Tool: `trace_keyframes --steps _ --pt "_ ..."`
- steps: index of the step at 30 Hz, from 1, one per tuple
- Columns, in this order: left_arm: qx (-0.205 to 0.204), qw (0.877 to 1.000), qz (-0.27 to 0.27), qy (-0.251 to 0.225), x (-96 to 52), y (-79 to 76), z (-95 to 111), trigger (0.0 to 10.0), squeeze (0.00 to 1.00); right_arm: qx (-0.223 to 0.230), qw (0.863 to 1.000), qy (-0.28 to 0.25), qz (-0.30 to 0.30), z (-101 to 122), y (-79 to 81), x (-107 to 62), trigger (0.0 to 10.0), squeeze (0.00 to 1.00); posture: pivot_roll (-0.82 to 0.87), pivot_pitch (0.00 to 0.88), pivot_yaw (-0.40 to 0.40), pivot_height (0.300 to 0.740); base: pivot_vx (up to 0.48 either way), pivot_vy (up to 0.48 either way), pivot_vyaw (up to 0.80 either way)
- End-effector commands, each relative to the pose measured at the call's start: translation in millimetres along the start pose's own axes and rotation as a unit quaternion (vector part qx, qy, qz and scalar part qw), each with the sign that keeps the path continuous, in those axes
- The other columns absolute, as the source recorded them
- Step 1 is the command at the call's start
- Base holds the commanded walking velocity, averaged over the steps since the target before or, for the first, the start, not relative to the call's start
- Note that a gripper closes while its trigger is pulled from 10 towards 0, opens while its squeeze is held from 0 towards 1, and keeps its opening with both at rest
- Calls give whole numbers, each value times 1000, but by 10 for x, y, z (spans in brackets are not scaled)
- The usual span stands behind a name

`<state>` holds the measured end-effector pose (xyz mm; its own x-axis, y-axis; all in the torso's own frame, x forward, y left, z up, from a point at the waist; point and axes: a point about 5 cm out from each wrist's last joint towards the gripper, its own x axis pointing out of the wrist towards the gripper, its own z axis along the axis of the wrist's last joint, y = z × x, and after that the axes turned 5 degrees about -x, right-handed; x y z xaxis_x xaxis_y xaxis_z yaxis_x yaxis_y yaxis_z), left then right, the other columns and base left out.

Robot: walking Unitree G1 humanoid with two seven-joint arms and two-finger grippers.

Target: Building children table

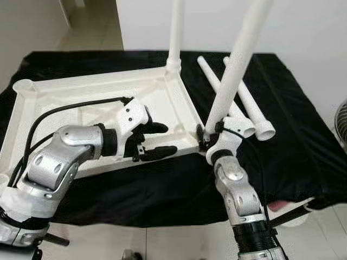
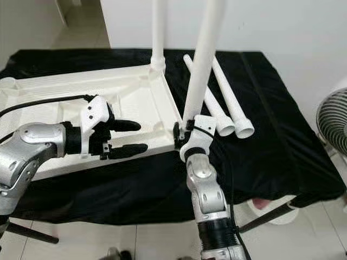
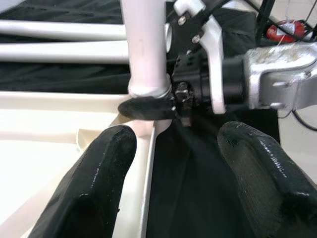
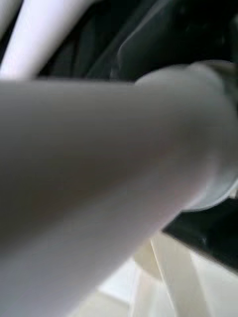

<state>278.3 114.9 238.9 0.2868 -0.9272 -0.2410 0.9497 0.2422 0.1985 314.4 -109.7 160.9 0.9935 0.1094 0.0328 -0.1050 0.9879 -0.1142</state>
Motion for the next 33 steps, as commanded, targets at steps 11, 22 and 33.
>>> trace_keyframes --steps 11,22,33 --pt "3 1000 -1 1 -2 -25 7 10000 0 -84 974 -90 191 332 -190 -30 10000 0 -13 140 33 740 0 0 0" --pt "4 1000 -3 2 -6 -14 13 10000 0 -118 938 -30 325 257 -383 31 10000 0 -8 145 44 740 0 0 0" --pt "4 1000 -2 6 -25 -17 16 10000 0 -110 907 -20 406 348 -425 249 4745 0 11 151 42 740 0 0 0"
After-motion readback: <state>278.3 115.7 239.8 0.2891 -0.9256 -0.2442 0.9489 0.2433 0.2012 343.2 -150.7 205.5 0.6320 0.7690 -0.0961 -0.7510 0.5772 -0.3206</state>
